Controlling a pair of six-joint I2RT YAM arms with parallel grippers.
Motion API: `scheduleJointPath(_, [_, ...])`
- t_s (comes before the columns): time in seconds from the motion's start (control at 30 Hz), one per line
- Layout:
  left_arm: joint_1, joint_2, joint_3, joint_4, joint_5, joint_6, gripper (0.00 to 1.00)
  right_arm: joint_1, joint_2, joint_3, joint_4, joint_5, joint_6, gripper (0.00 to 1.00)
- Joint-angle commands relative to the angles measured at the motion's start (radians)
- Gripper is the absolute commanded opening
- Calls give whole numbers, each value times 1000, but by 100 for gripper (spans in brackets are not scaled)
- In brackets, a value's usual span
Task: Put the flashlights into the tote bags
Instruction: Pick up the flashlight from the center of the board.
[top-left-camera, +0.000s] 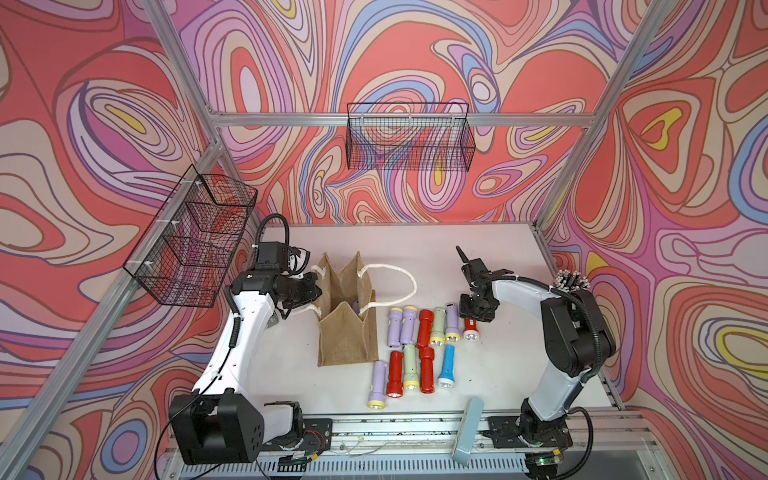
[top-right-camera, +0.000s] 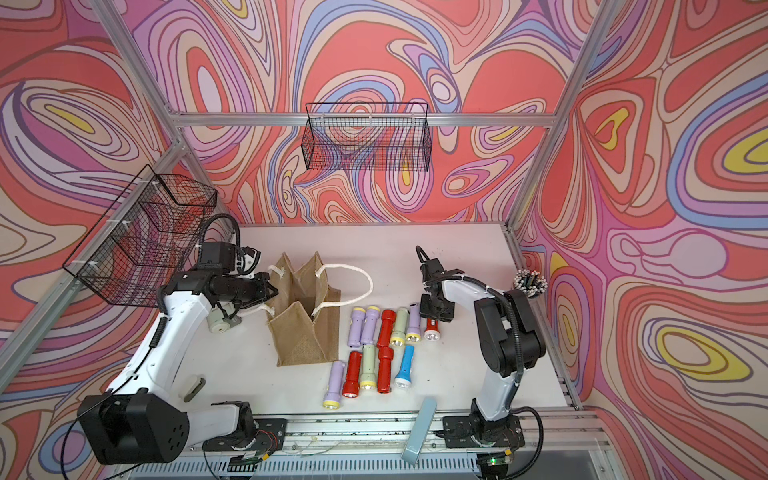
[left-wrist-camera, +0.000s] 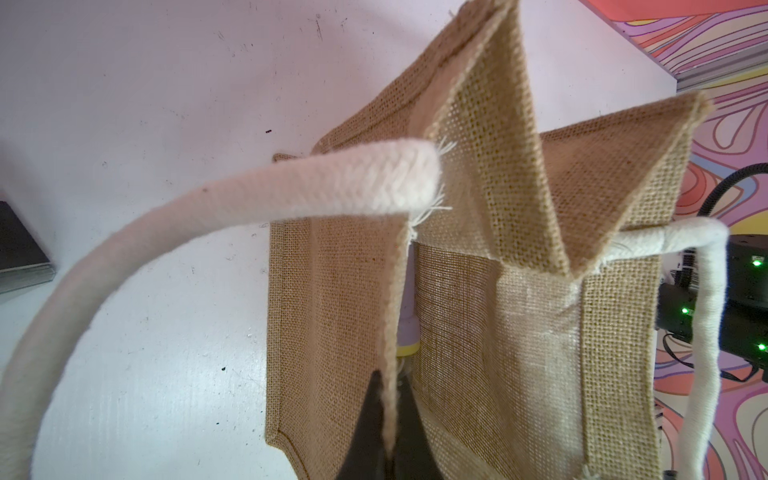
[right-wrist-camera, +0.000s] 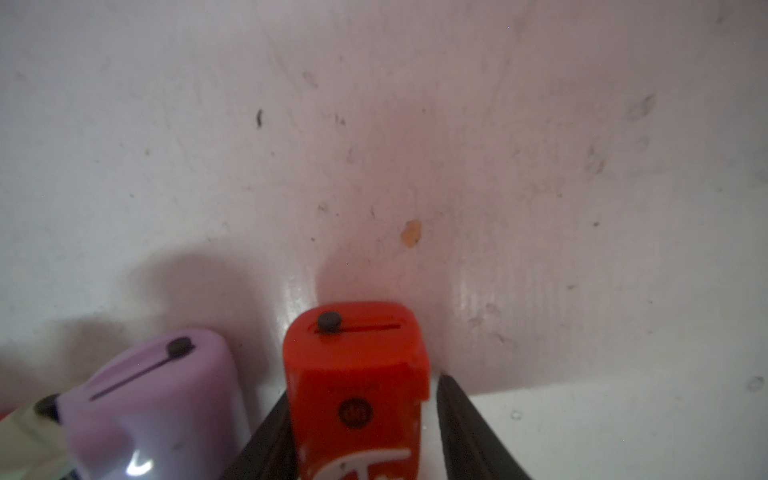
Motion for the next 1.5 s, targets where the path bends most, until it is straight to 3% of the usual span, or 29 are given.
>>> scheduleJointPath(0.0, [5, 10, 16, -16, -18, 13, 0, -5, 38, -7, -9, 30, -2, 49])
scheduleJointPath(0.5, [5, 17, 25, -18, -5, 8, 0, -4, 23, 3, -77, 120, 10, 23])
scheduleJointPath(0.87, [6, 15, 41, -30, -1, 19, 0, -4, -151, 34, -133, 160, 24, 16])
scheduleJointPath(1.17, [4, 24, 54, -30, 2, 14, 0, 7, -260, 157, -220, 193, 14, 12])
scheduleJointPath(1.47, [2, 30, 59, -36, -12, 17, 0, 136, -296, 345, -288, 301, 11, 11])
